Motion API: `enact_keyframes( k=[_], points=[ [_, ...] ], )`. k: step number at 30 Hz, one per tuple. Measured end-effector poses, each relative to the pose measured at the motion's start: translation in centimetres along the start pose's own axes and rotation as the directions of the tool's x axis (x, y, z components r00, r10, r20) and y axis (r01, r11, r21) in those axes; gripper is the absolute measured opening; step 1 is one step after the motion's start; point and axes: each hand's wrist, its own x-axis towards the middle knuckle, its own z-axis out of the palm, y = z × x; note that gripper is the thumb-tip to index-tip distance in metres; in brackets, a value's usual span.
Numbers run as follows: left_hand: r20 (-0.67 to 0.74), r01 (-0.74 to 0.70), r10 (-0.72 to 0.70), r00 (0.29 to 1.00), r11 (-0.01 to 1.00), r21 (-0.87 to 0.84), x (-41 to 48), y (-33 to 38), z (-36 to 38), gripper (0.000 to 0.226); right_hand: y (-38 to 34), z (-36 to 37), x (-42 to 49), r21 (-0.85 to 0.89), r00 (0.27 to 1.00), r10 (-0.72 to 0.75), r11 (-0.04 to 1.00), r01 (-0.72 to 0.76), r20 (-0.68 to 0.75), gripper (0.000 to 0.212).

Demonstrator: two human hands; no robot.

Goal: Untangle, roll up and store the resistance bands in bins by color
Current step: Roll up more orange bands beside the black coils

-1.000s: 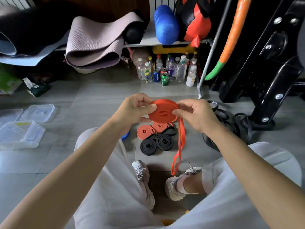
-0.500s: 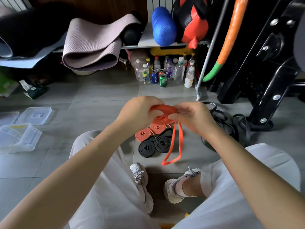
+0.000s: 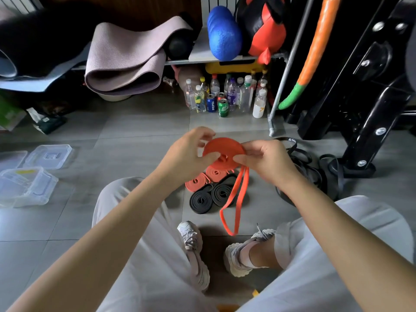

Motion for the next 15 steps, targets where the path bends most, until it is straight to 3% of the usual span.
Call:
enact_keyframes(
  k=[3, 6, 11, 15],
  points=[
    [0.092, -0.212, 0.191, 0.977, 0.902, 0.376, 0.3, 0.8, 0.2, 0.044, 0.2, 0.6, 0.1, -0.174, 0.999, -0.01, 0.985, 0.018, 0.049, 0.017],
    [0.092, -0.247, 0.231, 0.969, 0.847, 0.471, 0.3, 1.3, 0.6, 0.028, -0.2, 0.9, 0.1, -0.125, 1.0, -0.024, 0.992, 0.026, 0.011, 0.02],
    [-0.085, -0.124, 0.131, 0.988, 0.988, 0.091, 0.3, 0.5, 0.1, 0.024, 0.1, 0.0, -0.1, 0.064, 1.0, -0.008, 0.998, 0.006, 0.024, 0.029],
    [-0.156, -0.083, 0.026, 0.987, 0.925, -0.372, 0.3, 0.2, -0.2, 0.036, 0.0, -0.3, -0.1, 0.136, 0.999, 0.009, 0.991, -0.014, 0.036, 0.026]
  ],
)
